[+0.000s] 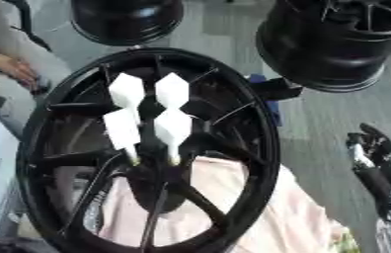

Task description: Pull the pin out of the wheel hub.

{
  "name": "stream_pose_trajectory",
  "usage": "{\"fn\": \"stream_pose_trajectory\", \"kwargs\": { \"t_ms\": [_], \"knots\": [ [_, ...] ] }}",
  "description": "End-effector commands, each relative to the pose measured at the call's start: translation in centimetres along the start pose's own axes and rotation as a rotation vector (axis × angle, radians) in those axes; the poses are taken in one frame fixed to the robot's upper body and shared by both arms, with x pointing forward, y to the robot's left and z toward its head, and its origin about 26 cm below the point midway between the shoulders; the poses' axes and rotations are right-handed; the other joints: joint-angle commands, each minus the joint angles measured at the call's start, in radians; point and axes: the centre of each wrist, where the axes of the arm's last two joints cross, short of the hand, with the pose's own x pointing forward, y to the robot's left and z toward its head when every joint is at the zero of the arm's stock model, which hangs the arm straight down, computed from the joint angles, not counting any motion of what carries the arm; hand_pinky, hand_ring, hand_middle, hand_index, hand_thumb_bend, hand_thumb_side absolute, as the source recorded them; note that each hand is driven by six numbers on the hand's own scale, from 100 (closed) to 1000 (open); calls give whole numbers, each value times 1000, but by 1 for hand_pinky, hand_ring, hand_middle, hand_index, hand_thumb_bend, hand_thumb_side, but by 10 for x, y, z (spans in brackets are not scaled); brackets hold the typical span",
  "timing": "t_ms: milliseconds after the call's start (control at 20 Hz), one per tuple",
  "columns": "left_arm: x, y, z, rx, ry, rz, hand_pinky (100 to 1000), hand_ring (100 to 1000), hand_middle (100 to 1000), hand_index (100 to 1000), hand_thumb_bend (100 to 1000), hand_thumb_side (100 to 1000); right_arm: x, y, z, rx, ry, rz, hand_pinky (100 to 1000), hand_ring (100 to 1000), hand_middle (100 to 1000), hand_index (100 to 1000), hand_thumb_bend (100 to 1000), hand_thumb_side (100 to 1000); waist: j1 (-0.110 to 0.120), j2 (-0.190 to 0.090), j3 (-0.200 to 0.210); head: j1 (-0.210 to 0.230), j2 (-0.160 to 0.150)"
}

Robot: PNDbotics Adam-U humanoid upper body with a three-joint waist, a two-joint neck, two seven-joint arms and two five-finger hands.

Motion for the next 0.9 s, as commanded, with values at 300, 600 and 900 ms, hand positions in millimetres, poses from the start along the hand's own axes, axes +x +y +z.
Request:
{"fn": "stream_pose_trajectory", "kwargs": {
  "t_ms": [300,600,900],
  "knots": [
    [75,36,-71,-377,-347,-363,771,681,736,780,213,530,7,-7,-3,16,-24,30,806,800,735,893,100,486,16,-27,-25,7,5],
    [103,20,-105,-853,-513,-667,789,733,756,814,336,452,6,-7,-3,37,-22,39,806,800,735,893,100,485,28,-36,-45,21,5],
    [124,-22,-127,-1224,-723,-953,811,784,773,845,447,276,5,-9,-2,49,-14,50,806,800,735,893,100,486,39,-46,-56,24,5]
  ]
}}
